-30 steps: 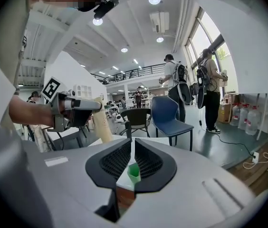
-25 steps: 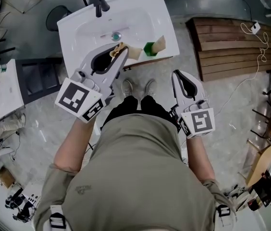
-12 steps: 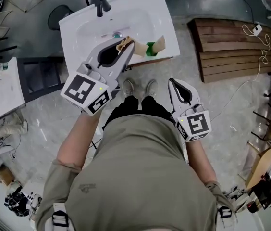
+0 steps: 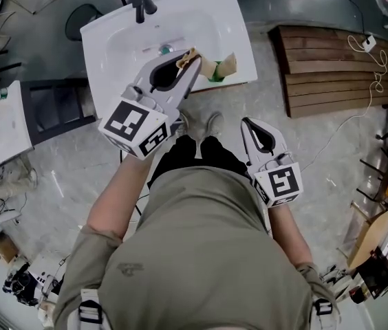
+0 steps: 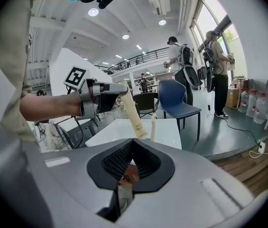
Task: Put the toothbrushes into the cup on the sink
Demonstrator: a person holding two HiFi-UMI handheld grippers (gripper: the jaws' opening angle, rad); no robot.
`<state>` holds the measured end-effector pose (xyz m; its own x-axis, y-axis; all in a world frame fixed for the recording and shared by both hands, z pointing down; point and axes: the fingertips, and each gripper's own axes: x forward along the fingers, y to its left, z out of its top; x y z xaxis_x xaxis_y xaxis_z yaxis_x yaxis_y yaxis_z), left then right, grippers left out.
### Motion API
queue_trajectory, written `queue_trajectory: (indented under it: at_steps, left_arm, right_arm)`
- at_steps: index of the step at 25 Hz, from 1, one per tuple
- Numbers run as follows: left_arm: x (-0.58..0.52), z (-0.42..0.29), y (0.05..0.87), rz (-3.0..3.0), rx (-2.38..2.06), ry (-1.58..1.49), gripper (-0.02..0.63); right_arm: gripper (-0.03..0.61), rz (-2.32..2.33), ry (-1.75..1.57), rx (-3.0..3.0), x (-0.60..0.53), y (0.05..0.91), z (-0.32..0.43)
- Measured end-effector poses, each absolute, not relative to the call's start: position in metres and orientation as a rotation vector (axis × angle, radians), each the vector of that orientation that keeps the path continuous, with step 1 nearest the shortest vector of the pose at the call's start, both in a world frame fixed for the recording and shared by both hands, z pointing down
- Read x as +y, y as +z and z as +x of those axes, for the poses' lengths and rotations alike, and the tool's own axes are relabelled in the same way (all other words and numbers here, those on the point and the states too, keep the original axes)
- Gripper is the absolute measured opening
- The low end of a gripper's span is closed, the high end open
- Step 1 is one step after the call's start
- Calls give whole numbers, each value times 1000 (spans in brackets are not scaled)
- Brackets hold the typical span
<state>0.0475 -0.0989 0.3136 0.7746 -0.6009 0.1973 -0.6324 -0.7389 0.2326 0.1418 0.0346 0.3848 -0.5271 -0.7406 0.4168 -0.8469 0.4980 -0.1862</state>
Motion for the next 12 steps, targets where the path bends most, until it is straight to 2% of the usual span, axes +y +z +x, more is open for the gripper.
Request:
queue_trajectory:
  at_steps: [12]
  left_arm:
    - [-111, 52, 347, 2630, -990, 199, 49]
  right_arm:
    - [11, 1310, 576, -2432, 33, 400, 151]
